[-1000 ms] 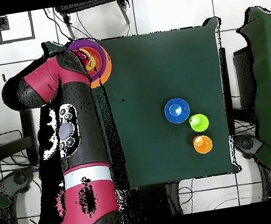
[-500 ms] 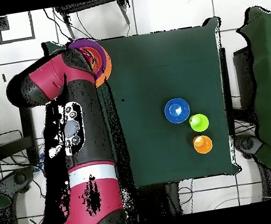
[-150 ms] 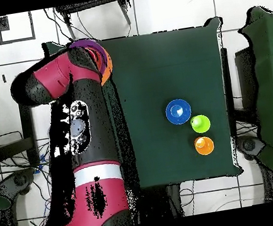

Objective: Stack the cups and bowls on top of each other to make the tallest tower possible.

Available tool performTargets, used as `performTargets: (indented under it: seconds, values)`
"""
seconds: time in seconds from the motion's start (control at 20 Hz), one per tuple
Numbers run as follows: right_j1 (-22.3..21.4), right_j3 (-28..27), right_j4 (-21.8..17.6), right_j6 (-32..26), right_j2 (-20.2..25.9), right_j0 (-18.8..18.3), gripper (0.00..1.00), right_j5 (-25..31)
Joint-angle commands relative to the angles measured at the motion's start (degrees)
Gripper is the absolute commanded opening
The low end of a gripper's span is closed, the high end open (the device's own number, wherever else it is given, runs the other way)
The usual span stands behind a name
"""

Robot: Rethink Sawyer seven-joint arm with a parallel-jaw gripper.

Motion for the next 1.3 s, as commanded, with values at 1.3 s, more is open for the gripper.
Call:
performTargets:
  seconds: [1.3]
  values:
    - [-8.23,12.94,-1.23,-17.51,13.36,-8.22,1.0,5.49]
